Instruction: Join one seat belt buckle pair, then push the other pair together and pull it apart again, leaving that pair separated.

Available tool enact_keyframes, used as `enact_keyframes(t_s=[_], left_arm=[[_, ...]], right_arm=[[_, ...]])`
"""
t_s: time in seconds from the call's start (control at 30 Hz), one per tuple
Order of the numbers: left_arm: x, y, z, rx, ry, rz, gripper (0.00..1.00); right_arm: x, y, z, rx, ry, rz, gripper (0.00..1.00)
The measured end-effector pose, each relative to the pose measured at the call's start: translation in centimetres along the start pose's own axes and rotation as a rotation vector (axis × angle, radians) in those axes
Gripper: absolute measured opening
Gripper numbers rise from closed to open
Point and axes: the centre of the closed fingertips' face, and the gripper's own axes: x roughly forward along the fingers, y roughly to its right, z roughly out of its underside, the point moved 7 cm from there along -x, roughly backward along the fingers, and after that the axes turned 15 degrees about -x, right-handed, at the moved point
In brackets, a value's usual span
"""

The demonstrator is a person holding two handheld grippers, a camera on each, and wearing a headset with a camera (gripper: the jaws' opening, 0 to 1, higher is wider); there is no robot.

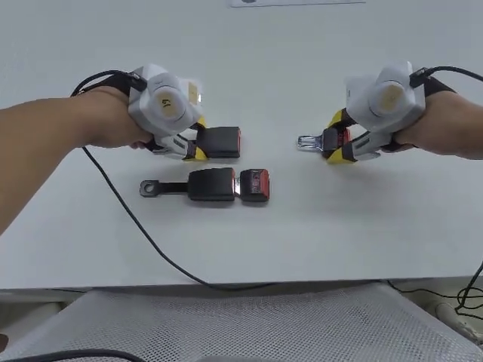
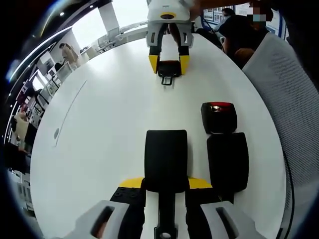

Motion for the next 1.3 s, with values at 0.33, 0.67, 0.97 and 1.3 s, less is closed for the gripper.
enact_keyframes(t_s=[0.33,0.67,0.97,1.3], left_arm=[[-0.2,0.3,0.1,-0.021,0.008,-0.023,0.31],[-0.3,0.3,0.3,-0.035,0.035,-0.089,0.35],[-4.1,0.4,1.0,-0.169,0.159,-0.174,0.46],[-7.6,4.8,4.2,-0.353,0.233,-0.221,0.71]], right_arm=[[-0.4,0.1,0.9,0.011,-0.023,-0.004,0.33],[-1.1,-0.2,-1.0,-0.005,-0.034,0.075,0.39],[-4.4,-1.4,-2.3,0.181,0.058,0.208,0.49],[-6.2,-6.2,-2.9,0.338,0.084,0.299,0.65]])
